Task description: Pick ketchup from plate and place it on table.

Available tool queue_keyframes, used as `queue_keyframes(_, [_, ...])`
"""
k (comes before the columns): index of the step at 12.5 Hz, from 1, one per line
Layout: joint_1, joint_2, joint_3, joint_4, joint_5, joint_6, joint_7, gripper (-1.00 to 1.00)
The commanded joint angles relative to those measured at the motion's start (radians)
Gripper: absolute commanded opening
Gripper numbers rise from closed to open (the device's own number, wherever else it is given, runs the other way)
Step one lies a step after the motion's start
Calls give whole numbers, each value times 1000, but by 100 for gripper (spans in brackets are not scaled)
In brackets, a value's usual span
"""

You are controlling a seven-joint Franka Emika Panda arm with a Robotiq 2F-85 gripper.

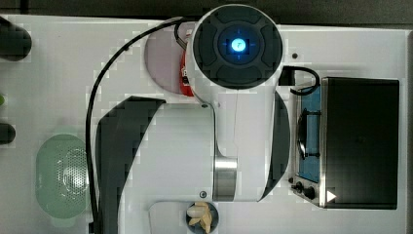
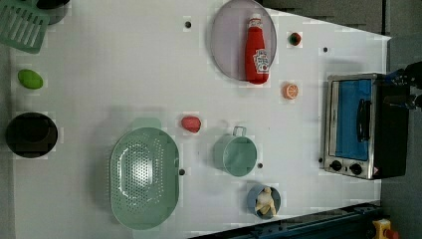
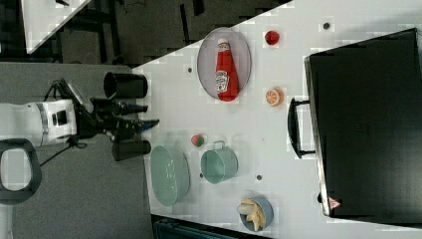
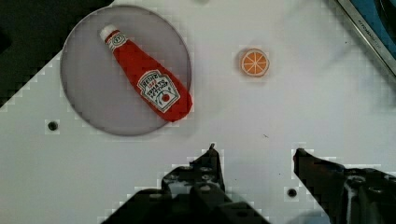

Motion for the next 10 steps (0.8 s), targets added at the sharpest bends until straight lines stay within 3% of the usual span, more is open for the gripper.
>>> queue_keyframes(1, [-77,-169,71,14,13,-204,110,59])
queue_keyframes(3, [-76,-157,74,8,13,-203,108,99])
queue_keyframes(10, [-47,43,93,7,13,-92,-141,100])
